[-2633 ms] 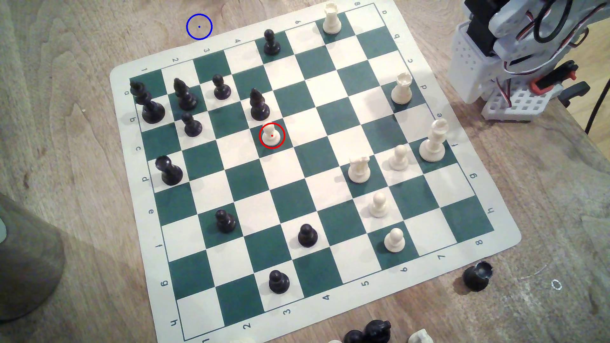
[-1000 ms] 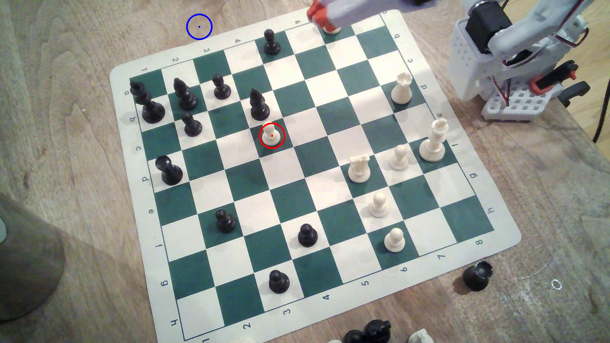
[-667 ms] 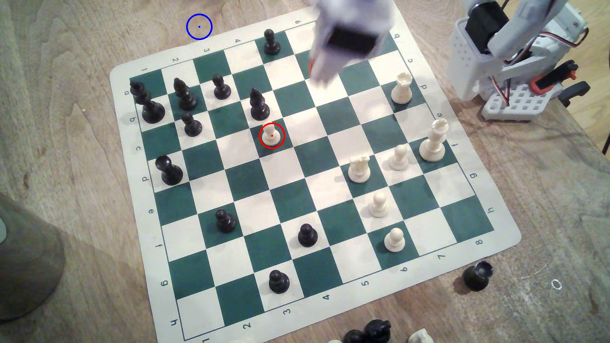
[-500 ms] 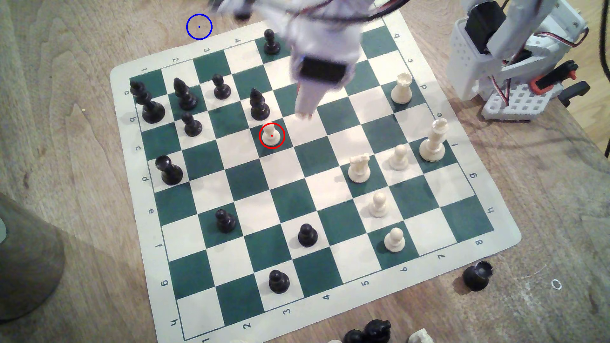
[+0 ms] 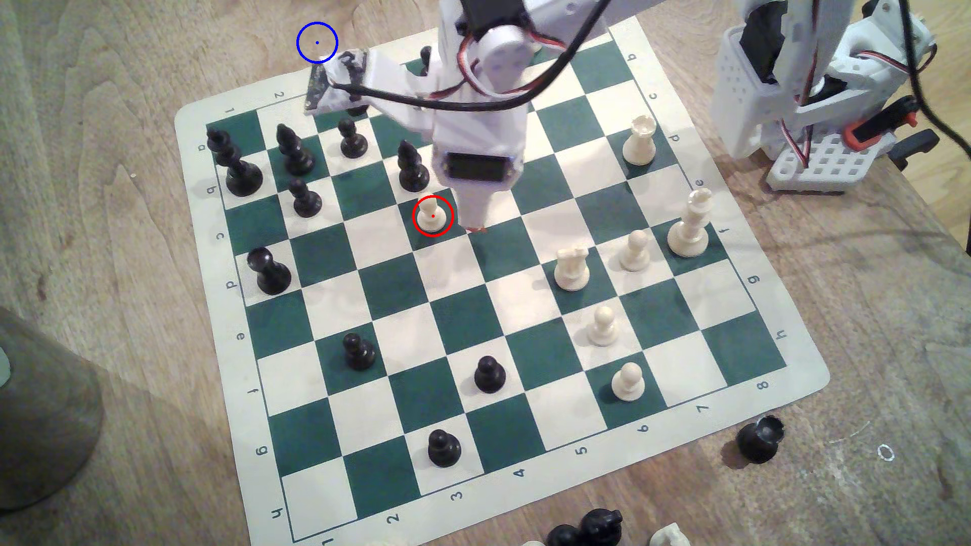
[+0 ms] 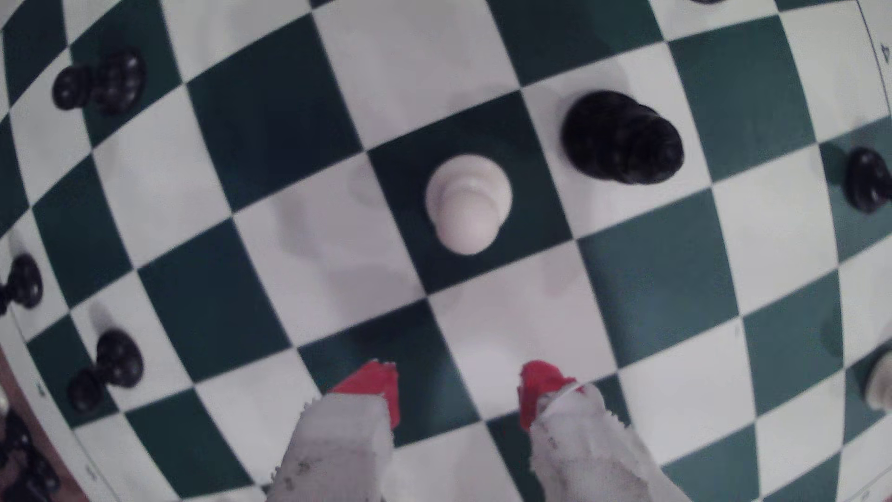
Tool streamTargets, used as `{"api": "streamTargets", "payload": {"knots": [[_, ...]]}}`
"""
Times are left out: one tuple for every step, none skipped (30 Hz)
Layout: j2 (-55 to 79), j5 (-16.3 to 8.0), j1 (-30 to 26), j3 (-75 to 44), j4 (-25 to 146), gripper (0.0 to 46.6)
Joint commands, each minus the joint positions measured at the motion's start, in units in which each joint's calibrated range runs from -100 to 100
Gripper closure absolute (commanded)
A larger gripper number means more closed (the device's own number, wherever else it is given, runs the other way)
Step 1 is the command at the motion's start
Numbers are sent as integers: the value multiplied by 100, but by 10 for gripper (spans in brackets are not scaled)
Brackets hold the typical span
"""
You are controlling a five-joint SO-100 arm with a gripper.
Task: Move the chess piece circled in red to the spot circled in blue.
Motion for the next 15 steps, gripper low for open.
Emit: {"api": "streamTargets", "payload": {"knots": [[231, 15, 150, -487, -337, 323], [307, 15, 158, -551, -337, 323], [384, 15, 174, -650, -337, 322], [435, 15, 182, -768, -337, 321], [519, 10, 189, -1004, -296, 320], [570, 5, 182, -1140, -255, 319], [613, 0, 158, -1258, -215, 319], [664, 0, 135, -1348, -174, 319], [698, 0, 111, -1421, -174, 318], [740, -10, 80, -1530, -165, 317], [757, -10, 72, -1584, -149, 317], [774, -15, 56, -1630, -149, 317], [791, -20, 49, -1657, -149, 317], [834, -20, 17, -1684, -149, 317], [851, -20, 10, -1702, -149, 317]]}}
